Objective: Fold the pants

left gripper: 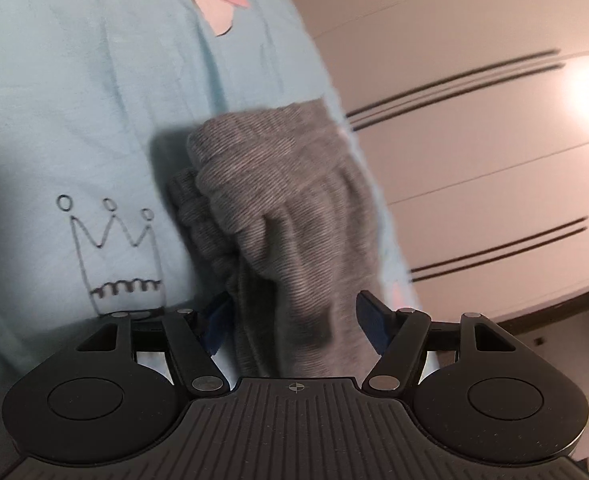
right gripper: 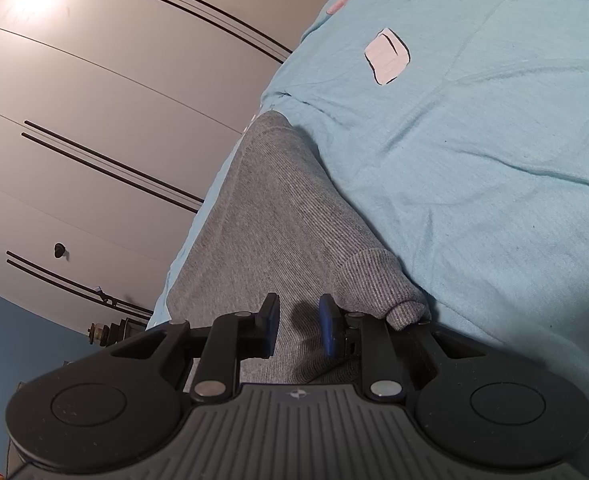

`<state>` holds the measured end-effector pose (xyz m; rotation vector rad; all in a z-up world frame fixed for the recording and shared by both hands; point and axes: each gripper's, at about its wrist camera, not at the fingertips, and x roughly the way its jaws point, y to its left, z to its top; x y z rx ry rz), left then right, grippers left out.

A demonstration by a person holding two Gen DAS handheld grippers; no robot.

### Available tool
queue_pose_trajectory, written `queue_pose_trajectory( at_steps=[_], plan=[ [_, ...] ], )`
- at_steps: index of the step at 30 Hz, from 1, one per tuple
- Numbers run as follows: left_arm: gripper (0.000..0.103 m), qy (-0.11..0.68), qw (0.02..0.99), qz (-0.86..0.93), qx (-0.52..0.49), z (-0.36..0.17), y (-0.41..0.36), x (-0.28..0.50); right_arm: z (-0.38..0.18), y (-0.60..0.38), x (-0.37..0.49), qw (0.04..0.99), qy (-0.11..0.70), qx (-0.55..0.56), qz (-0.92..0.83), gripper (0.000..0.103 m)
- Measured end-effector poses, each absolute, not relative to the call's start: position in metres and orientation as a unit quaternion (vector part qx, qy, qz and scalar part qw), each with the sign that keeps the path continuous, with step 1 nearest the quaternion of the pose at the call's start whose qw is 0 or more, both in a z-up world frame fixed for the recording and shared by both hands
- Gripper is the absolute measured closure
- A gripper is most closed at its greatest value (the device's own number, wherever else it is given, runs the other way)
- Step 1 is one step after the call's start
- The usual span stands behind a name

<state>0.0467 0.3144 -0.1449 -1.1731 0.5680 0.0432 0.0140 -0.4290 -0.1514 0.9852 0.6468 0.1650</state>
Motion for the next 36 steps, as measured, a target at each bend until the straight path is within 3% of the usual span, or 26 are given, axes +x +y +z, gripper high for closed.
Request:
queue_pose_trajectory(
  at_steps=[4, 8, 19, 22, 24, 26, 29, 32, 35, 36],
  plan=[
    [0.038, 0.232, 0.812, 0.017, -0.535, -0.142, 0.312, 0.037, -0.151, -0.428, 0.014, 0.831, 0.304, 0.461, 0.076, 0.082],
    [0.043, 0.264, 0.801, 0.048, -0.535, -0.152, 0.316, 0.036, -0.15, -0.426, 0.014, 0.834, 0.303, 0.456, 0.075, 0.082],
    [0.024, 0.247, 0.782, 0.045, -0.571, -0.149, 0.314, 0.051, -0.149, -0.425, 0.013, 0.836, 0.3, 0.454, 0.074, 0.081],
    [0.031, 0.243, 0.799, 0.035, -0.548, -0.143, 0.308, 0.054, -0.15, -0.425, 0.013, 0.835, 0.3, 0.456, 0.074, 0.081],
    [0.053, 0.251, 0.809, 0.038, -0.53, -0.146, 0.306, 0.056, -0.149, -0.425, 0.013, 0.836, 0.3, 0.454, 0.073, 0.081],
    [0.06, 0.257, 0.792, 0.045, -0.552, -0.16, 0.311, 0.058, -0.149, -0.424, 0.013, 0.836, 0.3, 0.453, 0.073, 0.081],
    [0.061, 0.249, 0.76, 0.041, -0.598, -0.168, 0.32, 0.062, -0.15, -0.424, 0.014, 0.837, 0.298, 0.453, 0.073, 0.081],
    [0.074, 0.257, 0.784, 0.056, -0.562, -0.151, 0.313, 0.064, -0.15, -0.423, 0.013, 0.837, 0.297, 0.454, 0.073, 0.08],
    [0.08, 0.248, 0.807, 0.06, -0.533, -0.131, 0.305, 0.057, -0.146, -0.423, 0.014, 0.835, 0.297, 0.456, 0.083, 0.068],
    [0.081, 0.245, 0.806, 0.061, -0.535, -0.125, 0.304, 0.055, -0.143, -0.422, 0.014, 0.835, 0.296, 0.455, 0.091, 0.057]
  ],
)
